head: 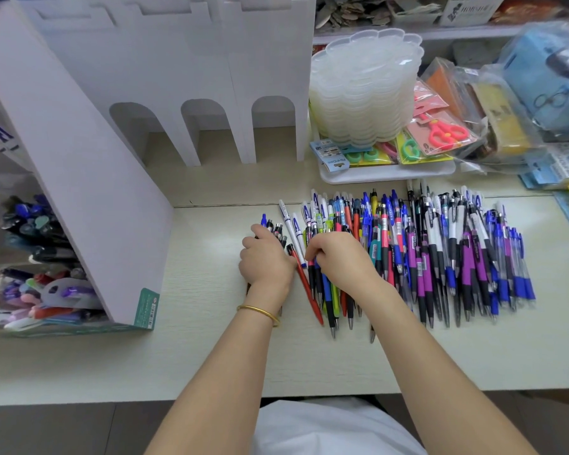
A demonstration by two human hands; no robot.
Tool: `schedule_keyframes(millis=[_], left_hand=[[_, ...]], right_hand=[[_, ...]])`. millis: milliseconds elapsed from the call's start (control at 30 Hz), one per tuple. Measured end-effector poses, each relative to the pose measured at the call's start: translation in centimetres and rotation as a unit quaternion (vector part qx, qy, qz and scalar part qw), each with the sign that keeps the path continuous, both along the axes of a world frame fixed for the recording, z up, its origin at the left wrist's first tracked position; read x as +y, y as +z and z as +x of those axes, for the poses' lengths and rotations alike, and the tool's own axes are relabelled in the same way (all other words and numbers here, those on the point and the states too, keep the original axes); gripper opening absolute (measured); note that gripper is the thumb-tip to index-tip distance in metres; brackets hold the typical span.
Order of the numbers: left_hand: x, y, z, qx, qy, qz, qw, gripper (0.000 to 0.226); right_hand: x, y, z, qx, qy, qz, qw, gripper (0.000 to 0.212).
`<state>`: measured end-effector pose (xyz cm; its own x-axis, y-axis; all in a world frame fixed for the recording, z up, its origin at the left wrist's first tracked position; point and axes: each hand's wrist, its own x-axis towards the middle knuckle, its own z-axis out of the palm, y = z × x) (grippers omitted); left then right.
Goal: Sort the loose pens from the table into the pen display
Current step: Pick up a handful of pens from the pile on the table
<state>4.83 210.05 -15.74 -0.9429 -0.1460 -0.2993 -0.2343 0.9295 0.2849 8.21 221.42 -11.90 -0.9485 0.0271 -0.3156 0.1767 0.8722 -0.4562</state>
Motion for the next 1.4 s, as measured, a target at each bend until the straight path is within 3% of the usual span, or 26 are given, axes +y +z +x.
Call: schedule_keyframes(millis=[167,433,733,1033,1233,1400], left_hand=[[-0.7,-0.2,-0.4,0.020,-0.006,0.002,1.000,0.060],[-0.3,0.8,-0.3,-0.027,0.081,0.169,0.982,0.046],[1.2,0.4,0.4,-0.012,0.039,0.132,0.990,0.049],[-0.2,1.1,-2.2,0.014,0.099,0.146,0.984,0.039],[0.7,1.1,-4.3,0.026,0.111,0.237,0.965,0.058],[1.4,0.1,-3.7,0.029,0.050,0.201,0.978,0.072]], right_hand=[[0.0,0.0,-0.1,-0.005,-0.002,-0.005,1.000,0.037],[0.0,0.1,-0.1,-0.012,0.001,0.001,1.000,0.039],[0.0,-0.2,-0.1,-0.006,0.002,0.012,1.000,0.040],[0.1,0.0,0.1,-0.003,0.006,-0.008,1.000,0.036],[0.2,0.3,0.1,-0.016,0.015,-0.009,1.000,0.035],[0.3,0.1,0.1,-0.011,0.011,-0.008,1.000,0.035]])
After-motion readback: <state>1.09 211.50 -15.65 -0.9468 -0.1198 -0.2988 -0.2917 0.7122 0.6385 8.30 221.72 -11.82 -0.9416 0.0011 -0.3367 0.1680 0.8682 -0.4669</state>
